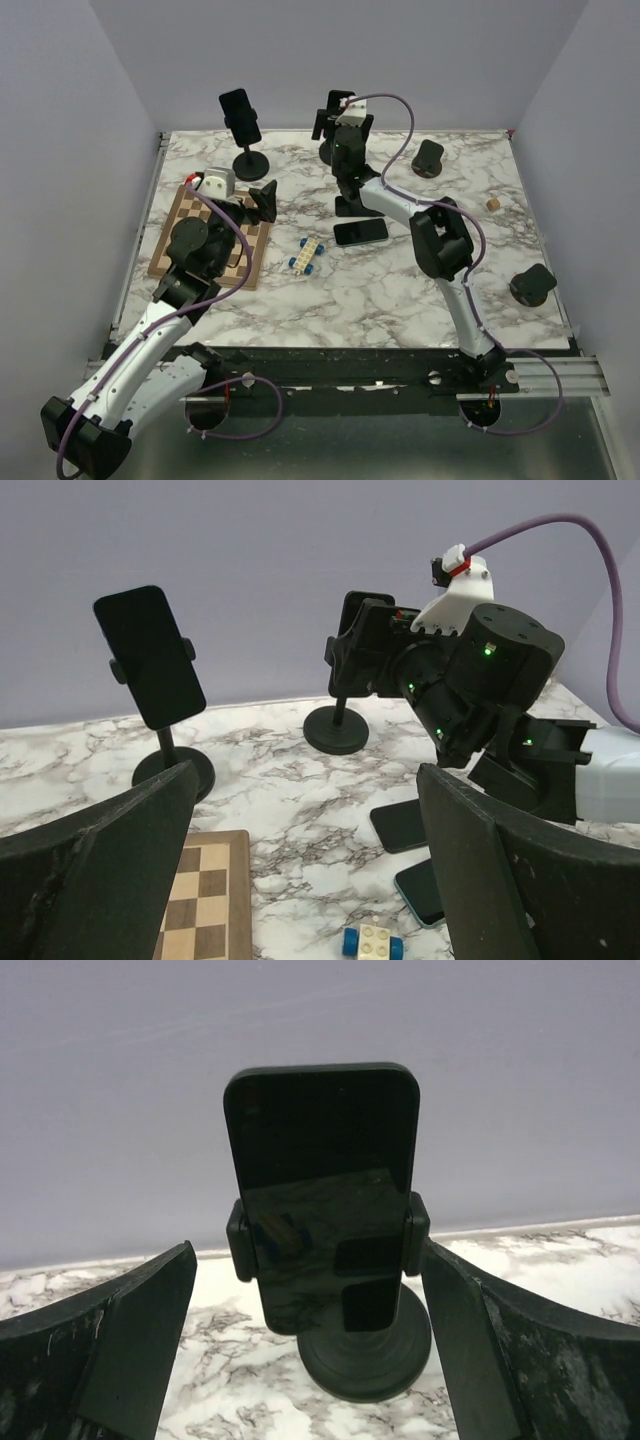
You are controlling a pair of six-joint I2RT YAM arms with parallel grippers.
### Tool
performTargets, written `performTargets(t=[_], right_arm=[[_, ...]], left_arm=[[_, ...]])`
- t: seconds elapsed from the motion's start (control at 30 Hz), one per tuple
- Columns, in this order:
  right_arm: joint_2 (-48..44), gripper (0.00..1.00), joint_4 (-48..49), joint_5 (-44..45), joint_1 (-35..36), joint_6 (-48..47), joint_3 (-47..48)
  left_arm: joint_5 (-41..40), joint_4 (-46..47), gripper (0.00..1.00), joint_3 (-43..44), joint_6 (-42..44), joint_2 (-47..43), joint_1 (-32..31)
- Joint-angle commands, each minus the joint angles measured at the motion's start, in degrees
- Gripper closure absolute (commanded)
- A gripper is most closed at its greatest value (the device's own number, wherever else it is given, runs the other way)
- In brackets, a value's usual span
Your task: Remove the phone from the phone stand
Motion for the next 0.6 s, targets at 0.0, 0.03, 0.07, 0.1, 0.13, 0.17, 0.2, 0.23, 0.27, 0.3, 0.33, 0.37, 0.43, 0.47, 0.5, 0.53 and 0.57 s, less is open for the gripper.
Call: performTargets(t=[0.0,0.03,0.07,0.1,0.13,0.17,0.2,0.23,0.27,0.3,0.33,0.37,0.43,0.47,0.5,0.53,0.57], right_arm=[[3.3,0.00,3.2,2.7,-0.5,-3.2,4.9],[3.8,0.00,3.5,2.7,-0.5,-3.5,5.5],[4.3,0.00,3.4,2.6,-0.7,-3.7,6.1],[4.8,0.00,3.3,2.8,-0.7,-4.2,7.0],[5.3,0.00,3.2,3.0,-0.9,-4.5,7.8],[6.1,0.00,3.1,3.3,-1.0,-4.8,8.8],[6.5,0.00,2.7,3.6,-1.2,-4.8,9.7],[7.2,0.00,2.0,3.9,-1.5,-4.8,10.8],[7.7,0.00,1.4,3.9,-1.8,-4.6,11.7],[8.0,0.00,0.7,3.6,-2.2,-4.1,12.3],[8.4,0.00,0.4,3.6,-2.5,-3.9,12.9],[8.7,0.00,0.3,3.4,-2.8,-3.7,13.3],[9.6,0.00,-0.2,2.1,-3.2,-3.8,14.5],[10.2,0.00,-0.2,1.7,-3.3,-4.2,15.2],[10.8,0.00,-0.2,1.2,-3.4,-4.5,16.0],[11.5,0.00,-0.3,0.6,-3.4,-4.9,16.7],[12.3,0.00,-0.4,0.2,-3.5,-4.9,17.7]], left_arm=[[1.9,0.2,0.01,1.2,-1.5,-1.1,0.6],[1.9,0.2,0.01,1.2,-1.7,-1.3,0.7],[2.0,0.2,0.01,1.2,-1.8,-1.4,0.8],[2.1,0.2,0.01,1.1,-1.9,-1.5,1.0],[2.2,0.2,0.01,1.1,-2.1,-1.5,1.1],[2.2,0.2,0.01,1.2,-2.2,-1.6,1.2],[2.4,0.2,0.01,1.2,-2.3,-1.5,1.2],[2.4,0.2,0.01,1.2,-2.5,-1.6,1.4],[2.5,0.2,0.01,1.2,-2.6,-1.6,1.5],[2.6,0.1,0.01,1.2,-2.9,-1.6,1.5],[2.6,0.1,0.01,1.1,-3.2,-1.6,1.5],[2.8,0.2,0.01,1.1,-3.4,-1.7,1.5],[3.1,0.2,0.01,1.1,-3.5,-1.7,1.5],[3.1,0.2,0.01,1.1,-3.7,-1.7,1.6],[3.1,0.2,0.01,1.1,-3.8,-1.6,1.7],[3.2,0.2,0.01,1.1,-3.9,-1.5,1.8],[3.3,0.2,0.01,1.1,-4.1,-1.4,1.9]])
